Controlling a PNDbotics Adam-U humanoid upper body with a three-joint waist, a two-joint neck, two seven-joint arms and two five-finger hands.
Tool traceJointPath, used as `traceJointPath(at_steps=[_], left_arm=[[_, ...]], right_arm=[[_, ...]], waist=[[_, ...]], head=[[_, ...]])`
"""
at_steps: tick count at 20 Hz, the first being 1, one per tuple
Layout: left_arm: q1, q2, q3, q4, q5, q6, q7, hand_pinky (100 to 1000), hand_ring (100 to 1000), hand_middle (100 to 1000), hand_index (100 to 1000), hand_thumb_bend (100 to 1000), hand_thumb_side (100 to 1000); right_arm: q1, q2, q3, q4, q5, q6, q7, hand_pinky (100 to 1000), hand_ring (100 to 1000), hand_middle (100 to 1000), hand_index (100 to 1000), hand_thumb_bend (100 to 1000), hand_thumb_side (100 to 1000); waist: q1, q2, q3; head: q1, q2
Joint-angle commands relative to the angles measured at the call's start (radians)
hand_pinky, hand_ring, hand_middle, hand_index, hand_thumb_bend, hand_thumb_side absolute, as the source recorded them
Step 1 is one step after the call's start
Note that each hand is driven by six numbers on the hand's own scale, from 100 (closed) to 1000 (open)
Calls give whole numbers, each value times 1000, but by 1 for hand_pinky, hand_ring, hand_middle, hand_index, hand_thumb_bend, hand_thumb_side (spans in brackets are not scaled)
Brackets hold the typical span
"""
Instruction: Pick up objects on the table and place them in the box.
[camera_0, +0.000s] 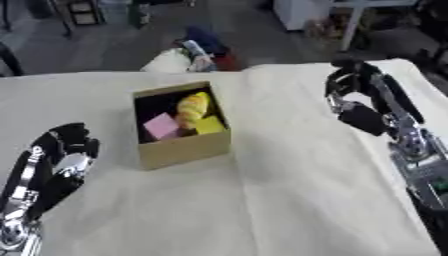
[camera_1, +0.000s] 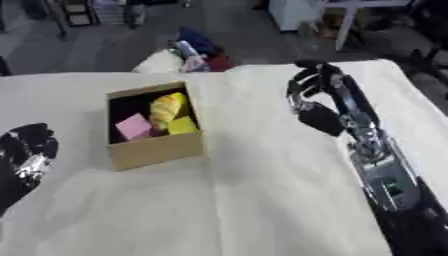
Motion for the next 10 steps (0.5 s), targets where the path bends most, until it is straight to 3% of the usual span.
traceJointPath(at_steps=[1, 10], left_arm=[[-5, 9, 11, -16, -1, 0, 9, 741, 726, 671, 783, 343, 445], [-1, 6, 13, -10, -2, 0, 14, 741, 727, 672, 783, 340, 444]], right_arm=[[31, 40, -29, -43, -41, -8, -64, 599, 609, 610, 816, 100, 481], [77, 92, -32, -47, -65, -11, -95, 597, 606, 605, 804, 100, 510]], waist=[[-6, -10, -2], [-7, -14, -2]], head=[[25, 16], [82, 53]])
